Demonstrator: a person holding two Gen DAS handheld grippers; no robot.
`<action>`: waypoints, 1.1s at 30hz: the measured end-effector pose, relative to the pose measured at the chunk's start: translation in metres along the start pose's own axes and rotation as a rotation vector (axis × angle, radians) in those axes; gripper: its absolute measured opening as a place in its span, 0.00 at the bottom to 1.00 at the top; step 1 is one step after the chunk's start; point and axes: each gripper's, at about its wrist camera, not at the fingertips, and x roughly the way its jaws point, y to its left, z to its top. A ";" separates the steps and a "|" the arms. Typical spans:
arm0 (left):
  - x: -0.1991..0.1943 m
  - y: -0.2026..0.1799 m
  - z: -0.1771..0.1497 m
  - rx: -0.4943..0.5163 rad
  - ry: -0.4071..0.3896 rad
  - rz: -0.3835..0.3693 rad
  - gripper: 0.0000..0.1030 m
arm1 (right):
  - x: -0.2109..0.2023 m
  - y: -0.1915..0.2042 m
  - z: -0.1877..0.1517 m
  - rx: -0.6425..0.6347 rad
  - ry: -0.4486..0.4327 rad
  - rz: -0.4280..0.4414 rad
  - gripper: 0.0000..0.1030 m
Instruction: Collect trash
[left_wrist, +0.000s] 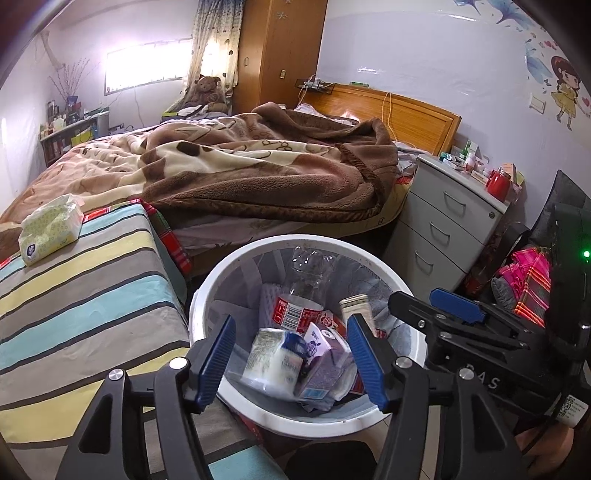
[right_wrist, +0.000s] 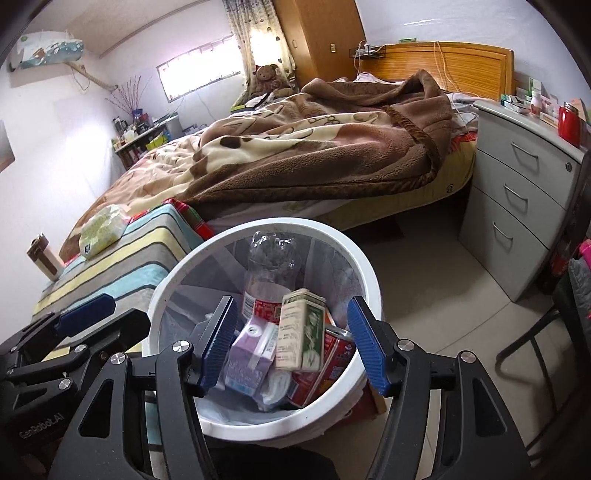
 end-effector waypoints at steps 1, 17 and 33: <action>-0.001 0.000 -0.001 -0.003 -0.001 0.002 0.63 | -0.001 0.000 0.000 0.001 -0.002 -0.001 0.62; -0.041 0.014 -0.026 -0.049 -0.044 0.113 0.68 | -0.023 0.018 -0.015 -0.025 -0.062 0.051 0.62; -0.106 0.029 -0.081 -0.081 -0.130 0.340 0.68 | -0.052 0.052 -0.047 -0.116 -0.132 0.127 0.66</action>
